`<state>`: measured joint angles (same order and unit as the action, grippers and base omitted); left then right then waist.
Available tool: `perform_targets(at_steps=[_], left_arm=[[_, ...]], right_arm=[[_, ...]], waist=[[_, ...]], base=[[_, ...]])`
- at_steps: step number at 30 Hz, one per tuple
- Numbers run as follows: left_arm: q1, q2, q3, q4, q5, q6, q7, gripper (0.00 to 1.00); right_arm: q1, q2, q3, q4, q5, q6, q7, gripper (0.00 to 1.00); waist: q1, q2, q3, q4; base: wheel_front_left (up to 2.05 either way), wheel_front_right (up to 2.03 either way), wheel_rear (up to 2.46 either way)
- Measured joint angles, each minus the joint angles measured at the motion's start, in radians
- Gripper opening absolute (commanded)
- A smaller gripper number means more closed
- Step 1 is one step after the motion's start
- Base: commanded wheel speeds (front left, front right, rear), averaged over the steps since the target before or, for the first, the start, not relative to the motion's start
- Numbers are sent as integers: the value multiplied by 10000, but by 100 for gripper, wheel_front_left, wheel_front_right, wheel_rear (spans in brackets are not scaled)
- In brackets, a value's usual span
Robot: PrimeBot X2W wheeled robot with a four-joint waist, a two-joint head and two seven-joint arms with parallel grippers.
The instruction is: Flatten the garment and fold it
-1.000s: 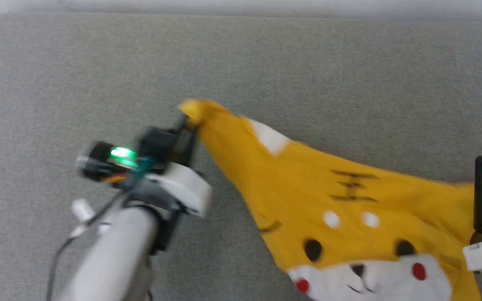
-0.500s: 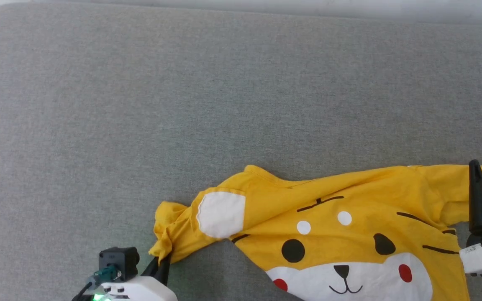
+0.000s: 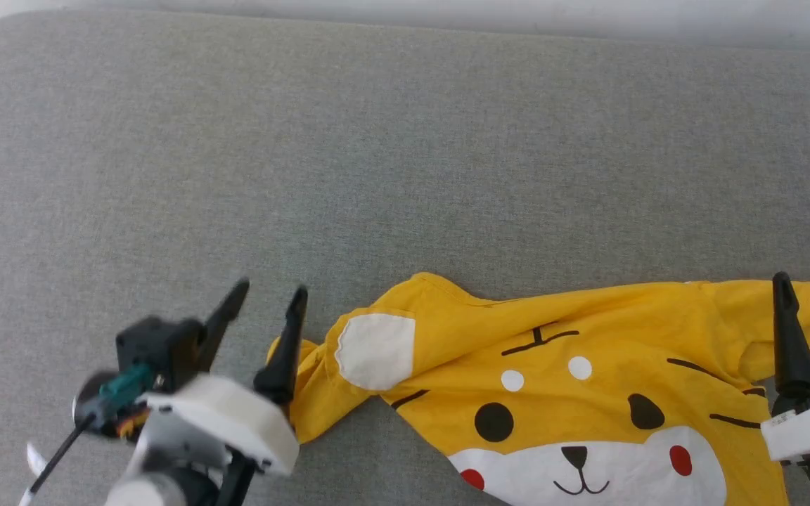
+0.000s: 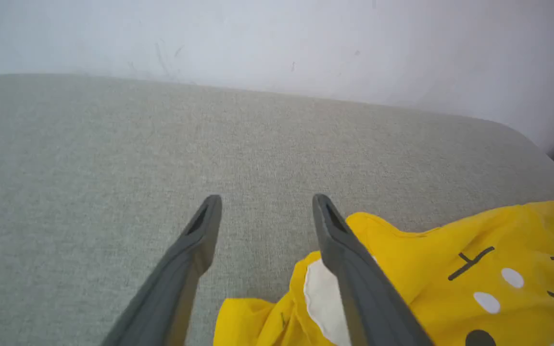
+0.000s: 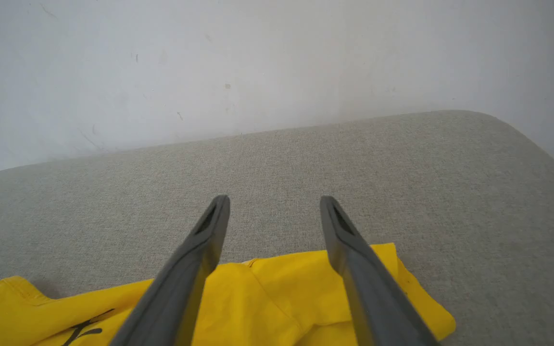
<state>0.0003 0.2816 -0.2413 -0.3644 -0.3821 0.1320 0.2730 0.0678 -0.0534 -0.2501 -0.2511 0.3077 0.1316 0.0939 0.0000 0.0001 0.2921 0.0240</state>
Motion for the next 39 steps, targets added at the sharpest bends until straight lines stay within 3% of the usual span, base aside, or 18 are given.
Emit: perform_targets(at_steps=[4, 12, 19, 20, 21, 22, 25, 33, 39], left_arm=[[-1196, 40, -633, 602, 556, -366, 102, 100], [-2632, 6, -1931, 3501, 729, -1605, 1137, 100], [-3222, -150, -2447, 4700, 368, -2048, 1950, 100], [-3355, -125, -2566, 4769, 359, -2119, 2073, 51], [-3480, -92, -2696, 4809, 360, -2196, 2115, 21], [-3578, -65, -2823, 4840, 382, -2226, 2100, 0], [-3771, -153, -2972, 4890, 763, -2253, 1323, 0], [-5798, -186, -2337, 4113, 1941, -1615, -1170, 0], [-7273, 92, -1411, 3973, 2533, -859, -2309, 0]], right_arm=[[-4, 4, 105, 56, 2, 0, 2, 100], [-28, 2, 186, 65, 0, 0, 27, 100], [-21, 2, 98, 111, 2, 0, 27, 100], [-20, 2, 92, 113, 2, 0, 27, 100], [-20, 2, 90, 115, 2, 0, 27, 100], [-20, 2, 96, 117, 4, 0, 27, 100], [-23, 2, 77, 111, 13, 0, 27, 100], [-118, 2, 36, 56, 13, 0, 23, 100], [-435, 0, 136, 174, 115, 0, -79, 100]], waist=[[1, 0, 26, -123], [0, 0, 90, -438], [0, 0, 192, -637], [0, -1, 205, -649], [0, 0, 216, -658], [0, -1, 223, -666], [1, 0, 277, -670], [1, 0, 613, -637], [1, 0, 997, -877]], base=[[0, 0, 0], [0, 0, 0], [0, 0, 0], [0, 0, 0], [0, 0, 0], [0, 0, 0], [0, 0, 0], [0, 0, 0], [0, 0, 0]])
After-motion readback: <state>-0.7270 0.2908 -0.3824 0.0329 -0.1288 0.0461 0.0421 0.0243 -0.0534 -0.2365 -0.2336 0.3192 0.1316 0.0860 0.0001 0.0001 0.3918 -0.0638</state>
